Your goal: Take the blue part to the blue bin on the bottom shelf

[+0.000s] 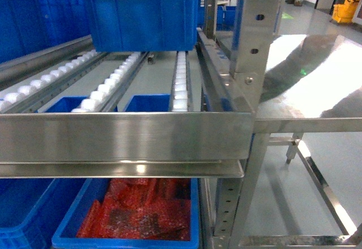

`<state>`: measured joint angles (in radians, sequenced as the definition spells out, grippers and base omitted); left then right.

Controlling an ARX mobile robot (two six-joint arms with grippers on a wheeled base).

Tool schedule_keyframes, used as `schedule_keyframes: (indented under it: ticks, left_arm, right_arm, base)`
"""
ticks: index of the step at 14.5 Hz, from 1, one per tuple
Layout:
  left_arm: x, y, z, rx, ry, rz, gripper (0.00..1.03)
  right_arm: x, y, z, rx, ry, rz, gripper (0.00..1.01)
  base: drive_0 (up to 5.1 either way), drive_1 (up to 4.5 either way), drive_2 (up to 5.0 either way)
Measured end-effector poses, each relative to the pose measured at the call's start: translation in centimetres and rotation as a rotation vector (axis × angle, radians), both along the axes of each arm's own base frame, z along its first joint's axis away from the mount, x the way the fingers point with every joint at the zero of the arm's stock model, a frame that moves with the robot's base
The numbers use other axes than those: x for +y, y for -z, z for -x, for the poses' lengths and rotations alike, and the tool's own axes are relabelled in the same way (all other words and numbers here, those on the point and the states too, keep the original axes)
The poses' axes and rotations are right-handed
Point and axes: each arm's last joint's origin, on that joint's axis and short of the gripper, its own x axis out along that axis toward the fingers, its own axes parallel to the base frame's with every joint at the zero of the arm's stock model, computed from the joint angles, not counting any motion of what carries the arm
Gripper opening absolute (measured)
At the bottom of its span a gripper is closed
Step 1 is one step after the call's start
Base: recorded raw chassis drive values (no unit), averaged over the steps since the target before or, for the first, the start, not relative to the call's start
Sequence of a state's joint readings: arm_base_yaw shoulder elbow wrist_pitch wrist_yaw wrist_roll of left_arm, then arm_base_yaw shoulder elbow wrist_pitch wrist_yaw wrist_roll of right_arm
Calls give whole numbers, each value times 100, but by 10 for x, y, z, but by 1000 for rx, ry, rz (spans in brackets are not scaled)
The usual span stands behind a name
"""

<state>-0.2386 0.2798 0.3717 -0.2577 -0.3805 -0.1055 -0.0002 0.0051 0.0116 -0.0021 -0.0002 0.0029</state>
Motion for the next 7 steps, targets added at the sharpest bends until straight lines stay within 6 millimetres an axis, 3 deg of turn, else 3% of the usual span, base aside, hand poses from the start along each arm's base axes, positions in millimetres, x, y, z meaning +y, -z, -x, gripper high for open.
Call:
schedule_keyframes:
  ticks: [7]
  left_arm:
    - [0, 0, 0, -3, 0, 1, 44]
  right_arm:
    - [0, 0, 0, 0, 0, 0, 98]
  base:
    - [-497, 244, 244]
